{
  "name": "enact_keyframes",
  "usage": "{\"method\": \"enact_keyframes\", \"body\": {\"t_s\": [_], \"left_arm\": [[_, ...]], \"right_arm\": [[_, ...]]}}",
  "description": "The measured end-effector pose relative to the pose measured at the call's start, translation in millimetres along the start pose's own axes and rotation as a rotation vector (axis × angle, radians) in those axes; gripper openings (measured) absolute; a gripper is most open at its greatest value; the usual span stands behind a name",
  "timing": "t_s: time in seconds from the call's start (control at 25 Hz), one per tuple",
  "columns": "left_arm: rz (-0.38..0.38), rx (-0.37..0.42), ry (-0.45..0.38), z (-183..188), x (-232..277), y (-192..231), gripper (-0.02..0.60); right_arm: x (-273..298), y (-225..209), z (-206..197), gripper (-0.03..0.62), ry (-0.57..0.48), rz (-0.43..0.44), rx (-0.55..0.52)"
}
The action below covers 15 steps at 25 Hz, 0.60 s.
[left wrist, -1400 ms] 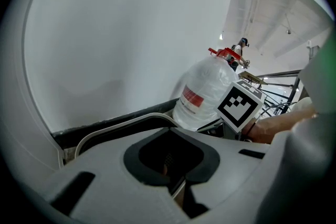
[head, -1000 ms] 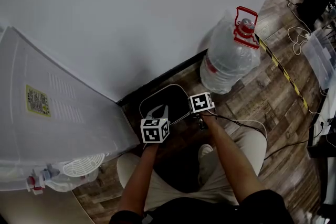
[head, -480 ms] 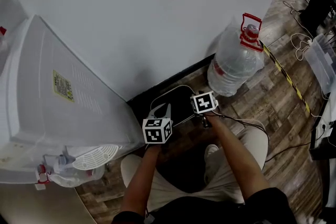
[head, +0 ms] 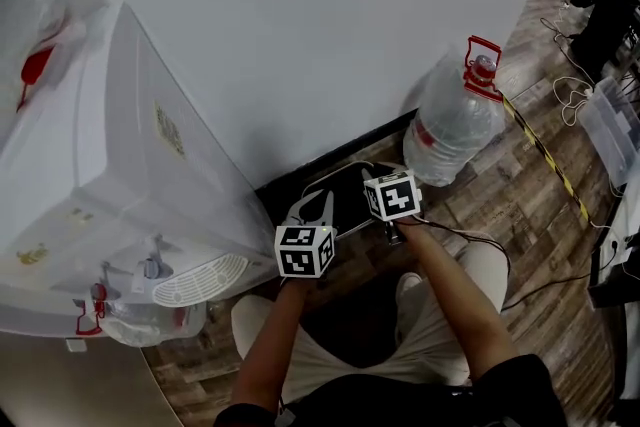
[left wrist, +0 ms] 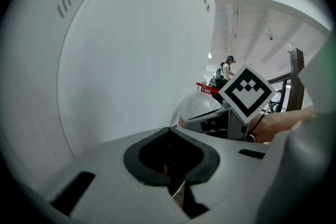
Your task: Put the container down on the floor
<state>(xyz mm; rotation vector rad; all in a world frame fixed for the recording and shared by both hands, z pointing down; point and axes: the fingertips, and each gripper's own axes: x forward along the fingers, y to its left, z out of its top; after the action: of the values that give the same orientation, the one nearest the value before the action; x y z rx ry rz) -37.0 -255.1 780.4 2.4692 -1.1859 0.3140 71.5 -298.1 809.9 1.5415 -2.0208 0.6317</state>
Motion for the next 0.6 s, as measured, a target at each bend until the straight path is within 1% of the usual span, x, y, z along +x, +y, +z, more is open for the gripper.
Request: {"method": "enact_keyframes", "body": {"t_s": [0.12,0.2,0.32,0.48,0.6], "left_arm": [[0.0,0.024,-0.033,15,-13,-3,0.017],[0.001,0.021,-0.054,22,-21,-4,0.017],[0.007,0.026,-0.081,33,-31,-5,0.017],[-0.002,0.032,-0.118,50,-39,-12,0.017],[0.0,0.045,-0.158,64,-41,-16,0.017]], "right_arm": [[-20,15,21,0.089,-0.077,0.039,0.045],[-35,25,33,0.076,-0.124,0.052,0.042],[-61,38,53,0.062,-0.202,0.066,0.024],[-100,48,85,0.041,-0.353,0.047,-0.024],[-116,56,99,0.04,-0.418,0.059,-0.064]]}}
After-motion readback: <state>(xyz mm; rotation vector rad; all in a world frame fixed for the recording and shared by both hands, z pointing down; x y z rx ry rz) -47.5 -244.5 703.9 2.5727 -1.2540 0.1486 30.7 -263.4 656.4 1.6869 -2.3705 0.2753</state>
